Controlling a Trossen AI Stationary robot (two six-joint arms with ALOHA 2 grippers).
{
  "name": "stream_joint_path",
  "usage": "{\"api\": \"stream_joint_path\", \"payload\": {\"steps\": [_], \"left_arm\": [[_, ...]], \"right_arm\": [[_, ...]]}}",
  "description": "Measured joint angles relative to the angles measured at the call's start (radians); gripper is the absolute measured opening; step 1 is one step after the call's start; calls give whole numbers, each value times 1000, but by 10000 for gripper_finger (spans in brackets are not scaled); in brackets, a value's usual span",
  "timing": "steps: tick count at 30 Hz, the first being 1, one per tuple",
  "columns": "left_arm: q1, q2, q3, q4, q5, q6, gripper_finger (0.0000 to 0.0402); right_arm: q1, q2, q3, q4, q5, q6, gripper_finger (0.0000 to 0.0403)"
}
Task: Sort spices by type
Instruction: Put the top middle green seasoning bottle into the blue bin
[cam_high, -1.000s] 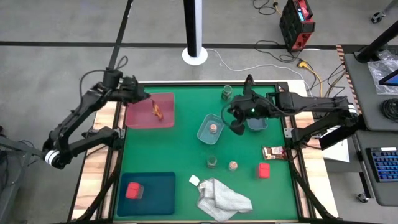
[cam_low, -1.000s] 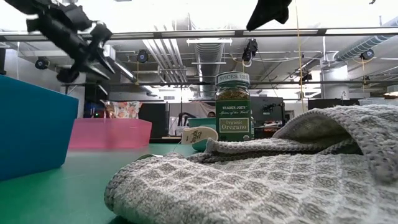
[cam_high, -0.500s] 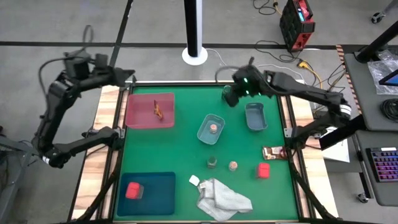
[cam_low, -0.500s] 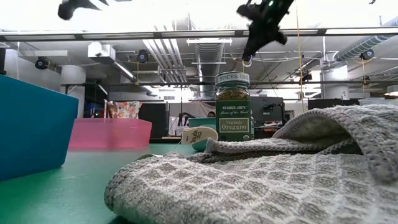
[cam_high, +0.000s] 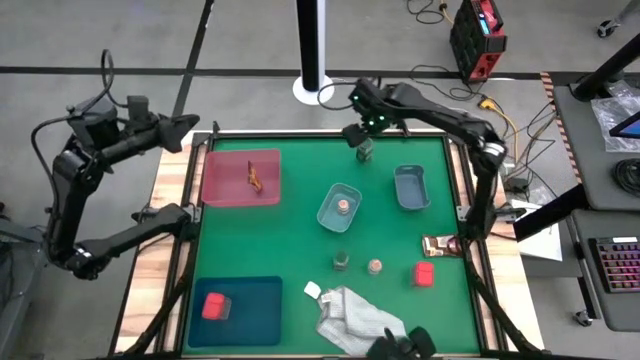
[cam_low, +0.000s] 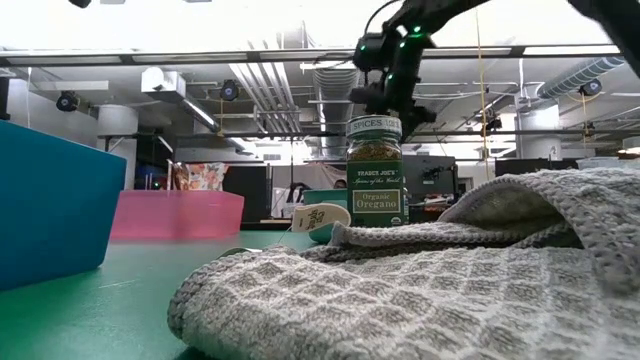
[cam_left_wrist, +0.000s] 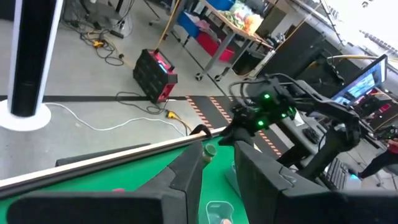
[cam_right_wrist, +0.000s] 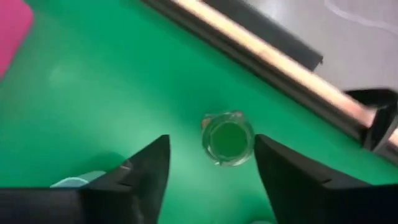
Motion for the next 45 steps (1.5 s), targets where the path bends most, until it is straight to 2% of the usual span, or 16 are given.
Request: {"api": "stream_joint_path", "payload": {"steps": [5,10,14,20,30,38,45], "left_arm": [[0,-44,-59,5,0,0,78],[1,-80,-123,6,0,0,77],[1,-103,-165,11,0,0,77],[1,-127,-212,34,0,1,77],[1,-130,-218,59,0,26,77],[1,-130,-218,73,0,37,77],[1,-129,-218,73,0,37,77]], "right_arm": [[1,98,80,-95,-2,70,288],[-7,154,96,-99,3,102,316],[-17,183,91,-103,15,117,315],[-27,202,90,-107,30,125,291],[-26,199,113,-123,20,120,270],[-26,198,156,-152,22,122,296],[-29,202,143,-165,30,124,320]]}}
